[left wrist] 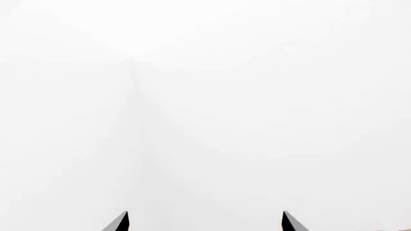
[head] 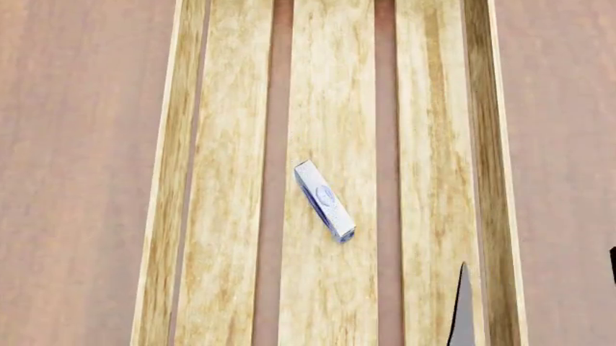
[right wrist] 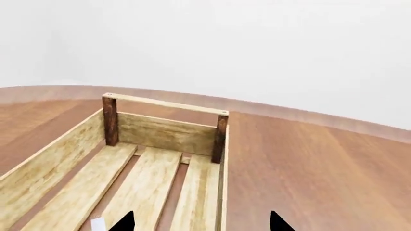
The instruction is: Pick up the cream cheese and put it in the tray.
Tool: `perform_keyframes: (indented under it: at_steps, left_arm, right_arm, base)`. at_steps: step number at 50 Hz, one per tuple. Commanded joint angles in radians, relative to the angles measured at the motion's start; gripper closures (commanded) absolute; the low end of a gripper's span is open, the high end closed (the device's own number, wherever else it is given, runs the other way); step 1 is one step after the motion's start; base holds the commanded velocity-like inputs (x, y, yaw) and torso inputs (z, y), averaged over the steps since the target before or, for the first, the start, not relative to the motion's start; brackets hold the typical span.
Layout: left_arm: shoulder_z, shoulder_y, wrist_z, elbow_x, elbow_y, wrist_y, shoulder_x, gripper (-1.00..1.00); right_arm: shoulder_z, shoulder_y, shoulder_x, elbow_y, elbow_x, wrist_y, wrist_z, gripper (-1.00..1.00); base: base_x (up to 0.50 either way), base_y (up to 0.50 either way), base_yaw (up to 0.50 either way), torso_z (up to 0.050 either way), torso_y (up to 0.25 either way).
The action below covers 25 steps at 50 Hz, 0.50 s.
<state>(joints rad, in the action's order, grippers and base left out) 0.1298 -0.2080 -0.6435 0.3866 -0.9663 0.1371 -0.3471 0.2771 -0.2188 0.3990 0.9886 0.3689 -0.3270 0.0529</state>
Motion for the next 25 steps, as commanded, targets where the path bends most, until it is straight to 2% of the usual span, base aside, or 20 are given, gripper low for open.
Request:
perform_keyframes:
  at_steps: [1,6,12,18,25]
  left_arm:
    - [-0.205,0.097,0.447,-0.035,-0.081,0.027,0.346,-1.0]
    - [-0.211,0.051,0.434,-0.021,-0.081,0.109,0.347,-1.0]
    - [-0.237,0.012,0.429,-0.023,-0.081,0.187,0.347,-1.0]
    - [-0.277,-0.089,0.4,-0.032,-0.081,0.323,0.347,-1.0]
    - [-0.336,-0.205,0.362,-0.059,-0.081,0.481,0.347,-1.0]
  right_arm:
    - [-0.026,0.015,0.024,0.055,-0.033,-0.021,0.048,-1.0]
    - [-0.072,-0.075,0.195,0.058,0.018,0.103,0.233,-1.0]
    - [-0.203,-0.237,0.57,0.058,-0.014,0.363,0.642,-1.0]
    - [-0.34,-0.282,0.912,0.058,-0.055,0.5,0.996,-1.0]
    - [-0.451,-0.324,1.15,0.058,-0.15,0.609,1.269,-1.0]
  base:
    - [0.0,0.0,0.0,0.0,0.0]
    - [0.0,0.0,0.0,0.0,0.0]
    - [0.0,0.0,0.0,0.0,0.0]
    - [0.0,0.0,0.0,0.0,0.0]
    - [0.0,0.0,0.0,0.0,0.0]
